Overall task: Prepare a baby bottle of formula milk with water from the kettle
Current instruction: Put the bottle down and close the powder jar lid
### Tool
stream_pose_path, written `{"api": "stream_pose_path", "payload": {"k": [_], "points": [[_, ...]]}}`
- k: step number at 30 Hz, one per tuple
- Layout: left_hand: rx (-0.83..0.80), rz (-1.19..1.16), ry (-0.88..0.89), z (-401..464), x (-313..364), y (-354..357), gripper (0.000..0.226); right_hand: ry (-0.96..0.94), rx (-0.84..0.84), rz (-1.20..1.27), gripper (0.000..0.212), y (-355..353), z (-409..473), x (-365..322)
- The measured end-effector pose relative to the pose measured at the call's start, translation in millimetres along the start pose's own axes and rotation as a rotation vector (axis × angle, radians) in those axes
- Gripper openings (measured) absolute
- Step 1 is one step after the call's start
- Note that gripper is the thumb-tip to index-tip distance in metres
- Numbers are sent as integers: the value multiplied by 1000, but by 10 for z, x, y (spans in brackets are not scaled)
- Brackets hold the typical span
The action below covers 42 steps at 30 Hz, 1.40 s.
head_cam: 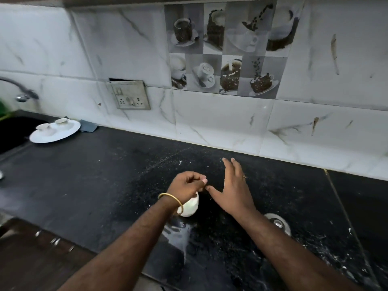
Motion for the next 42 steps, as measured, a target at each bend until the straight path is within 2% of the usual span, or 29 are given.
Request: {"api": "stream_pose_path", "payload": {"k": [3, 5, 7, 10, 14, 18, 24, 26, 28, 30, 32, 35, 37, 39, 42], "points": [[291, -34, -2, -194, -132, -426, 16, -181, 10, -24, 69, 111, -26, -240], [403, 61, -68, -338, -280, -633, 16, -269, -34, -25, 58, 256, -54, -374], [363, 260, -204, -445, -522, -787, 15, -338, -67, -23, 52, 407, -75, -495], [219, 643, -442, -591, -884, -968, 64, -422, -116, -2, 47, 587, -85, -647], [101, 858, -512, -670, -1177, -1046, 91, -468, -168, 28, 47, 783, -94, -826], [61, 1007, -464, -631, -1321, -1063, 98, -461, -203, 40, 47, 918, -155, -916], [39, 1057, -395, -559, -1383, -1133, 85, -394, -270, 42, 52, 1029, -161, -949], [87, 915, -351, -519, -1312, -1161, 86, -377, -272, 58, 56, 1048, -178, -958], [111, 502, -277, -455, -1205, -1209, 83, -331, -250, 126, 59, 1028, -167, -955], [17, 36, -248, -413, -1085, -1184, 73, -283, -265, 249, 64, 963, -128, -946], [-109, -217, -259, -371, -974, -1154, 60, -269, -329, 350, 74, 887, -74, -913], [-212, -379, -233, -273, -864, -1147, 55, -263, -412, 367, 91, 778, -36, -899], [-298, -427, -186, -188, -751, -1099, 50, -261, -391, 361, 99, 727, 8, -919], [-370, -426, -136, -118, -597, -1024, 53, -264, -310, 377, 94, 670, 79, -950], [-427, -408, -82, 13, -442, -928, 60, -248, -166, 414, 75, 516, 184, -957]]}}
Point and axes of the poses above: each hand's wrist, its own z-axis towards the middle knuckle, its own y-axis out of the palm, x = y × z, the point moved 4 cm from there along z, towards the middle knuckle, and after that the axes turned 9 degrees about -x, right-handed, at the moved point
